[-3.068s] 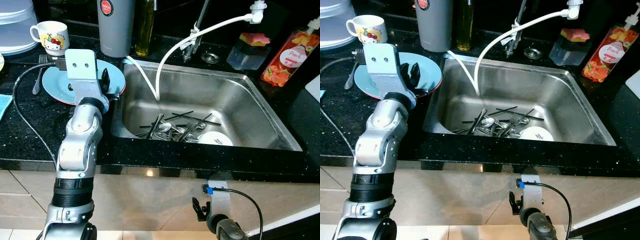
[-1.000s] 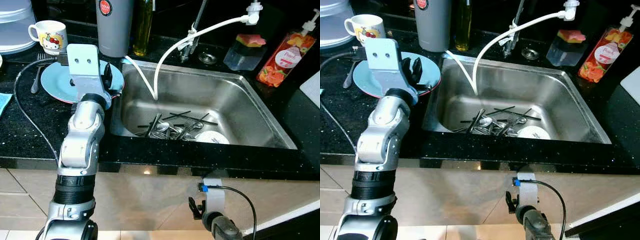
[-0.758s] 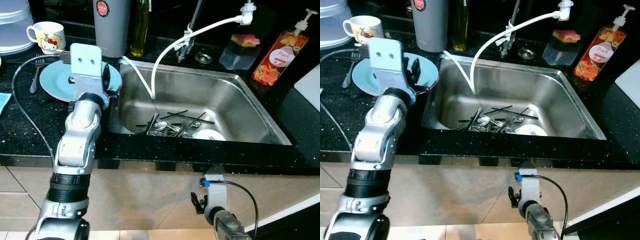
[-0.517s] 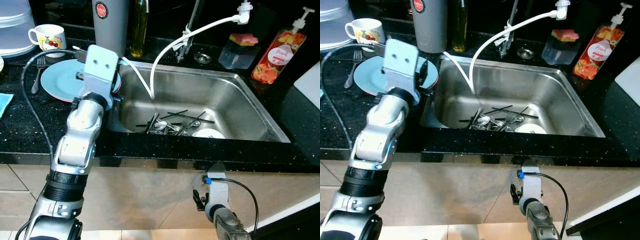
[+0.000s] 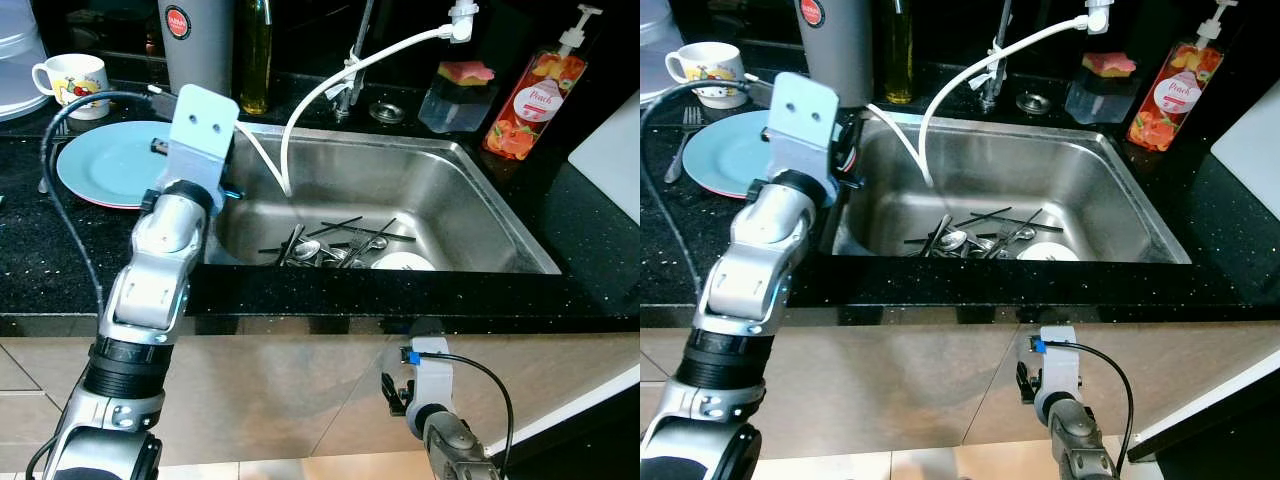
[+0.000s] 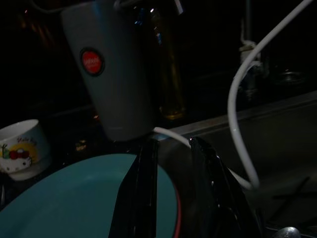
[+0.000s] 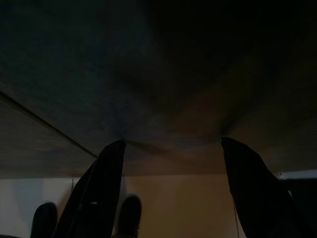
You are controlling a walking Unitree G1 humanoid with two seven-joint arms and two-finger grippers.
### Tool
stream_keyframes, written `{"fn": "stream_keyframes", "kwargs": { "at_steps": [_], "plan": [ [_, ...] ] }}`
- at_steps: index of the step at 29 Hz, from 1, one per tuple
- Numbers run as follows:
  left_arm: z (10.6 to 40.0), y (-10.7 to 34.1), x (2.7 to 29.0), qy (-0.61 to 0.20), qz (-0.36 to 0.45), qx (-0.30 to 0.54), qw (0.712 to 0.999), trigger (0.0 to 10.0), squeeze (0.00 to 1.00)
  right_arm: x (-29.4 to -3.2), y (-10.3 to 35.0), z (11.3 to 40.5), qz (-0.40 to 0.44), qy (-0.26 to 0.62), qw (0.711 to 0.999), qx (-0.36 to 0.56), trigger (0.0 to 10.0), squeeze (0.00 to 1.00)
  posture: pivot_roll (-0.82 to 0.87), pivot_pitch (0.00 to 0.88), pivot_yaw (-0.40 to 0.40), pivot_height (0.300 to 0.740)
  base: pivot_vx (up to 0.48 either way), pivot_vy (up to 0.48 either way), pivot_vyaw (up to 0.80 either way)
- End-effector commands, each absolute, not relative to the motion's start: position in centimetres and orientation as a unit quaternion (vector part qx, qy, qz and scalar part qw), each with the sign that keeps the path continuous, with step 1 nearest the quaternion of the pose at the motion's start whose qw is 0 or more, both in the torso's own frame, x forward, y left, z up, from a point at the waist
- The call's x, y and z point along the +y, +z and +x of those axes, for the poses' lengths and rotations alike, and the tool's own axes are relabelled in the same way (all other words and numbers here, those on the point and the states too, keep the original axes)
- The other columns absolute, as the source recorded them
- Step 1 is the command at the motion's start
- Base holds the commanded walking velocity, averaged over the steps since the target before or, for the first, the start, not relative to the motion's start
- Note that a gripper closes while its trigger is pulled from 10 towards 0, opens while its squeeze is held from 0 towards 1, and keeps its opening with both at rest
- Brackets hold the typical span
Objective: Kitchen organization
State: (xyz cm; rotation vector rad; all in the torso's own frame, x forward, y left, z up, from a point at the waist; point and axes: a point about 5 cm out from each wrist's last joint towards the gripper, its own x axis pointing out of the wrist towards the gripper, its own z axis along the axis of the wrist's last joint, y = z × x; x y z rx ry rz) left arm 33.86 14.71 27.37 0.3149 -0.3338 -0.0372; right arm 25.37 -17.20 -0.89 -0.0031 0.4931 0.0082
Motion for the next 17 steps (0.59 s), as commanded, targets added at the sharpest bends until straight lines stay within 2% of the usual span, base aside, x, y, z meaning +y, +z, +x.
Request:
{"fn": "stream_keyframes", "kwargs": {
  "at_steps": [1,7,17],
  "plan": [
    [33.8,26.9,14.6,-0.018,0.158,-0.157,0.975,10.0,0.0,-17.3,-0.6,25.5,0.002,-0.001,0.973,0.232,10.0,0.0,0.28,0.052,-0.114,0.74,0.0,0.0,0.0],
    [33.8,26.9,14.3,-0.019,0.155,-0.157,0.975,10.0,0.0,-17.5,-0.7,25.1,-0.002,0.002,0.972,0.236,10.0,0.0,0.27,0.062,-0.126,0.74,0.0,0.0,0.0],
    [33.5,26.5,15.4,0.011,0.162,-0.15,0.975,10.0,0.0,-17.6,-0.6,25.2,-0.009,0.011,0.971,0.237,10.0,0.0,0.28,0.08,-0.155,0.74,0.0,0.0,0.0]
  ]
}}
